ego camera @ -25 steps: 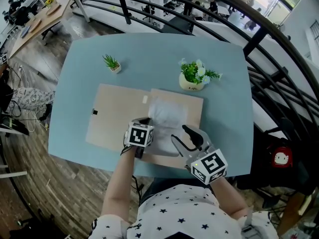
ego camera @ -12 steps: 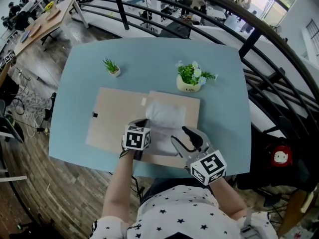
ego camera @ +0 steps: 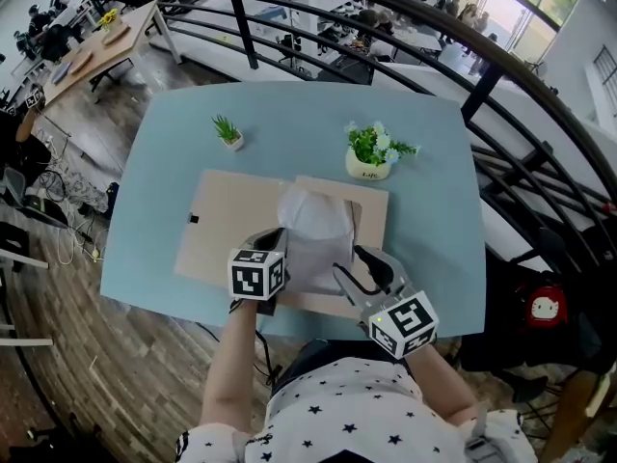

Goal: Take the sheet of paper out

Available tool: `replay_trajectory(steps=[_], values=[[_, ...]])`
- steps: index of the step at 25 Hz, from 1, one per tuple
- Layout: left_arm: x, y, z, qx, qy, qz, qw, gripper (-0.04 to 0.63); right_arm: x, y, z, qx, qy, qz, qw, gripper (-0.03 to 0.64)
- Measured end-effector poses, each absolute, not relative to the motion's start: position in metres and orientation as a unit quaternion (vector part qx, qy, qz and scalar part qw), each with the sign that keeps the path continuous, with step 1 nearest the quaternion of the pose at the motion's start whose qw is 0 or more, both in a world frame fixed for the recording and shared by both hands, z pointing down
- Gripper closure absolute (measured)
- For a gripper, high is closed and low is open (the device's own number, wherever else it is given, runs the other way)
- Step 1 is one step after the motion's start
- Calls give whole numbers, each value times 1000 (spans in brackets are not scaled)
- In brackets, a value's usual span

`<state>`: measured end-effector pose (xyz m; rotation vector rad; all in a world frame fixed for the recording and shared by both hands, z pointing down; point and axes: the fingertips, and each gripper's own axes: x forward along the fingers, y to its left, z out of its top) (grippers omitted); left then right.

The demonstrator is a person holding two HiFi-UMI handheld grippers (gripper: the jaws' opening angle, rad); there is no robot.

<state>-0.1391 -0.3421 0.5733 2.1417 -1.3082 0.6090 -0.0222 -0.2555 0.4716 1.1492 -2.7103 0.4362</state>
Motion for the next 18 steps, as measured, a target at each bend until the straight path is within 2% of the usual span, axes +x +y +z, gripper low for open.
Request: replay_trajectory(steps=[18], values=[[-155, -283, 478, 815, -521, 114, 226, 594, -31, -208, 446, 391, -912, 108, 71, 428]])
